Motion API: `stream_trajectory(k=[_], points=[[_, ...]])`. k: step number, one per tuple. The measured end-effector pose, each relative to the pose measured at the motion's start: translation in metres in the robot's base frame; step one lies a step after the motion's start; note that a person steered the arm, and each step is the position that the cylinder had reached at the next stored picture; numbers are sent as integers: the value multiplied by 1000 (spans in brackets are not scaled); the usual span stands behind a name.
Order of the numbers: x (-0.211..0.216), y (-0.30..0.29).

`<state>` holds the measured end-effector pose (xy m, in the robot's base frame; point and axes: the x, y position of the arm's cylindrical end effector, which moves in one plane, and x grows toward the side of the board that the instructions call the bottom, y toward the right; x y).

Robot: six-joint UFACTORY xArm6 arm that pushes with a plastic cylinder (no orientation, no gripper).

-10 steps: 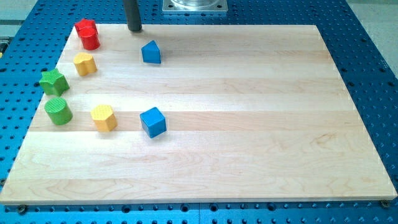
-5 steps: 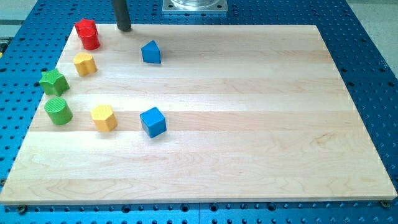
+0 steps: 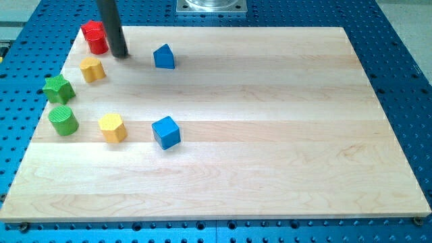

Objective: Bring the red star above the blue cube

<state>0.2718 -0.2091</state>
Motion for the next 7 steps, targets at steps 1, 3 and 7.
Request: stream_trajectory(k=[1, 3, 7], points=[[1, -56], [0, -96], [-74, -70]])
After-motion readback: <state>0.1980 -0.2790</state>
